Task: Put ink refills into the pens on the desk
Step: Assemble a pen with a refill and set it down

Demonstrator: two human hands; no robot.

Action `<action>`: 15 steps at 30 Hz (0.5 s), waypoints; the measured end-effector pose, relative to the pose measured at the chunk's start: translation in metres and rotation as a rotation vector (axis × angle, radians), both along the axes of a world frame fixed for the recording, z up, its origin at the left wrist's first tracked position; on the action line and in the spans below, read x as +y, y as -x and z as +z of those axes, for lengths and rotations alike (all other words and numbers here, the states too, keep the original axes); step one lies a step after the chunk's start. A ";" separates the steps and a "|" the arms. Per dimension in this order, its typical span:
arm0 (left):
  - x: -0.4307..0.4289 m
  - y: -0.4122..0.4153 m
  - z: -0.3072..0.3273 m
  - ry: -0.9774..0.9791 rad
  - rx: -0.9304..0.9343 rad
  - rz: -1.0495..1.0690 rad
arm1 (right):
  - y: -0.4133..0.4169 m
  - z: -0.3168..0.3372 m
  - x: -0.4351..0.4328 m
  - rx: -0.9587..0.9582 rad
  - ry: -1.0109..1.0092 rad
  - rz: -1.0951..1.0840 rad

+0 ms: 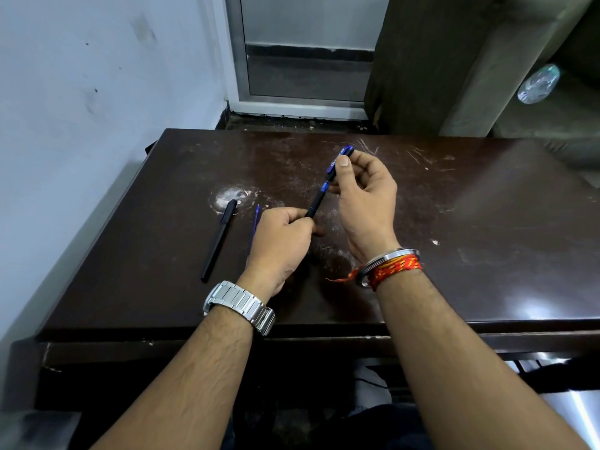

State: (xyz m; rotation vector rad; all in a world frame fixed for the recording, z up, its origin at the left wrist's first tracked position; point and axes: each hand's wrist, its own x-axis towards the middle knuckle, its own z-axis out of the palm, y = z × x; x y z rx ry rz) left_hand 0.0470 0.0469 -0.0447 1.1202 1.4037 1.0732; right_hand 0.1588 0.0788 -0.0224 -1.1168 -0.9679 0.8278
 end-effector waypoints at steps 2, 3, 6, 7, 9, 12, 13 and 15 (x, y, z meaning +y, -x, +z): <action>0.000 0.000 0.002 0.007 -0.033 0.013 | 0.000 -0.001 0.001 -0.016 0.023 0.033; 0.000 0.000 0.003 0.009 -0.049 0.021 | 0.000 -0.002 0.001 -0.013 0.032 0.035; 0.000 0.001 0.007 0.010 -0.094 0.037 | -0.001 -0.003 0.002 0.006 0.033 0.008; 0.000 0.002 0.007 0.009 -0.106 0.039 | -0.001 -0.003 0.002 0.014 0.027 0.004; 0.000 0.001 0.008 0.004 -0.121 0.036 | 0.000 -0.004 0.002 0.023 0.011 0.004; 0.000 0.002 0.005 -0.002 -0.108 0.028 | 0.001 -0.002 0.002 0.045 -0.018 -0.012; 0.001 0.002 0.005 -0.003 -0.102 0.027 | 0.001 -0.001 0.001 0.057 -0.029 -0.021; 0.001 0.001 0.005 -0.003 -0.090 0.023 | 0.000 0.000 0.001 0.061 -0.034 -0.024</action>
